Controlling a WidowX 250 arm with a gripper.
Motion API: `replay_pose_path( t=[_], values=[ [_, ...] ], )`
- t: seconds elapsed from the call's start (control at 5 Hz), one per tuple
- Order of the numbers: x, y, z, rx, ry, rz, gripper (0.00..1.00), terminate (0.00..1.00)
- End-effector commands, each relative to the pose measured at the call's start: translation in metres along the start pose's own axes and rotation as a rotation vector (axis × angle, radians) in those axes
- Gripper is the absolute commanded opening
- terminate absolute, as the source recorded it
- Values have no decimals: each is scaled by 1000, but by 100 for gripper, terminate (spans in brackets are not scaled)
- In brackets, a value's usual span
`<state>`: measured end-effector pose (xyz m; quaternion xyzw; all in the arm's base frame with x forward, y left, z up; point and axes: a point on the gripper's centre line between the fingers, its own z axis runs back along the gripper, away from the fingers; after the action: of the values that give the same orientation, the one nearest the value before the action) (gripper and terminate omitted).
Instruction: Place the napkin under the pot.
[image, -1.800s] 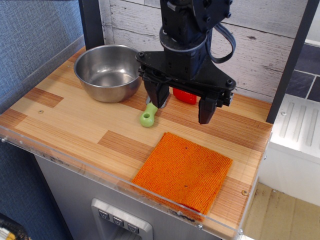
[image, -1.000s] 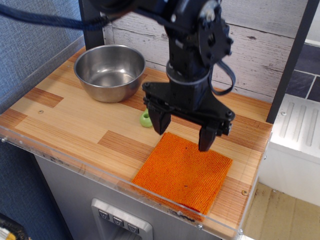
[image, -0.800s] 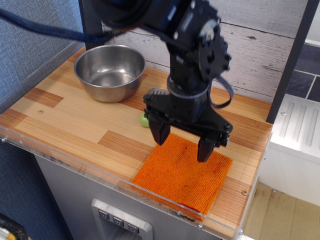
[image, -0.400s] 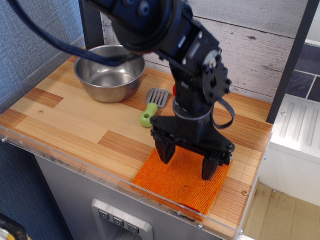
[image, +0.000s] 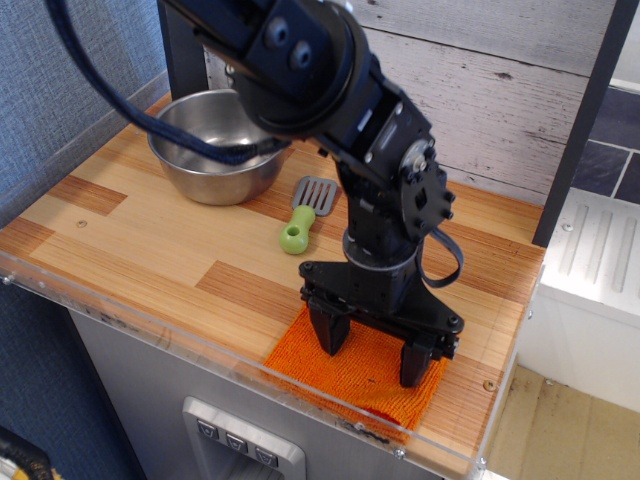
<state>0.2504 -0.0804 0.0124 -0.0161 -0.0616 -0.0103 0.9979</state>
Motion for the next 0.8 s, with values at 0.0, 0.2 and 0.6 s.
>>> replay_pose_path(
  t=[0.0, 0.2, 0.6],
  values=[
    [-4, 12, -4, 1, -15, 10, 100, 0],
    [-10, 29, -4, 25, -6, 46, 100, 0],
    [-11, 72, 3, 84, -3, 129, 100, 0]
  ],
)
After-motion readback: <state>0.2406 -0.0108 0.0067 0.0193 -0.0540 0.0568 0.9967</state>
